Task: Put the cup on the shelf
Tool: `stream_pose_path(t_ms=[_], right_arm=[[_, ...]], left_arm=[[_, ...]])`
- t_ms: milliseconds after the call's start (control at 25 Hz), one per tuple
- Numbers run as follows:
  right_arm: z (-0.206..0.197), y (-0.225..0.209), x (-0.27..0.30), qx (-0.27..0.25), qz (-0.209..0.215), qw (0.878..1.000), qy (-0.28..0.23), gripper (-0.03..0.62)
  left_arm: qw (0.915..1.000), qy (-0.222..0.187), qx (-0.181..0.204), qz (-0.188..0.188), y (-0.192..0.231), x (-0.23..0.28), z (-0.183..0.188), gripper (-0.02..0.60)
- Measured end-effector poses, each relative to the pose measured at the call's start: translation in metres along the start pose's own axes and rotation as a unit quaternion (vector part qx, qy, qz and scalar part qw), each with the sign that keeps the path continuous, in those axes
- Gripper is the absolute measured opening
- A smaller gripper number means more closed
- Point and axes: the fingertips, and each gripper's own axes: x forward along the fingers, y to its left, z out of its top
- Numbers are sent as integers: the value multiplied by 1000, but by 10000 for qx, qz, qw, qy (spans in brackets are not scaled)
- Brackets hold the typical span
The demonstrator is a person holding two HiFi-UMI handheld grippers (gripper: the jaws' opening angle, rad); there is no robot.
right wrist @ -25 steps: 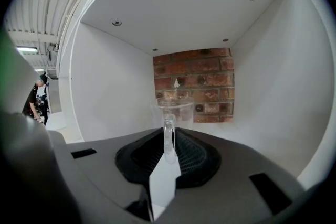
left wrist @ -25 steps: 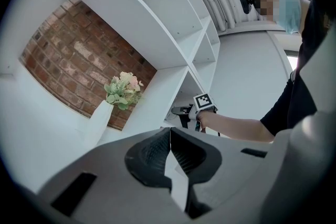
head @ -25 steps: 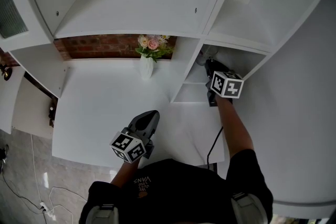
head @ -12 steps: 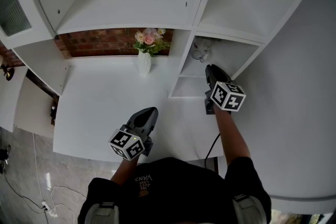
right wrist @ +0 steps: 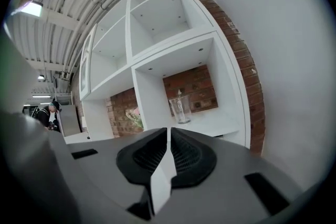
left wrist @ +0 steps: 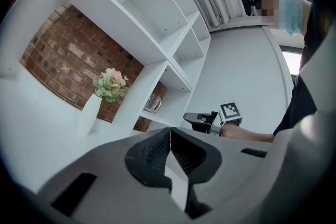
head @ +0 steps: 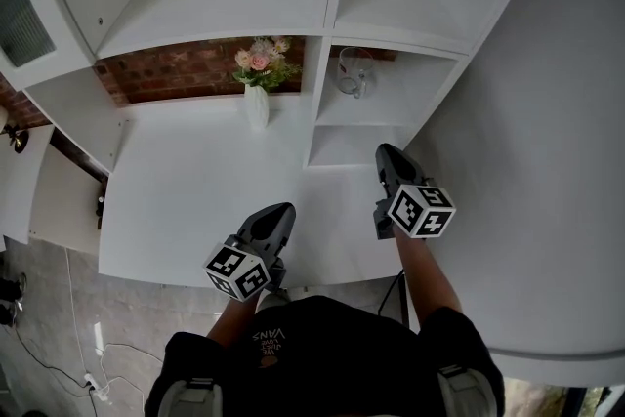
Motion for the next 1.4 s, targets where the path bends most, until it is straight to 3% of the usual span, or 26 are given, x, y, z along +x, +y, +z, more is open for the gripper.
stream_pose_path(t_ms=[400, 1040, 1400], right_arm=[[-35, 6, -65, 250, 174, 9995, -77, 2], [-98, 12, -160, 725, 301, 9969, 75, 2], [-120, 6, -199, 696, 322, 9968, 242, 0]], left_arm=[[9999, 50, 38, 114, -38, -12, -21, 7], [9997, 202, 160, -12, -98, -20, -56, 7], [9993, 307, 186, -39, -124, -24, -73, 8]])
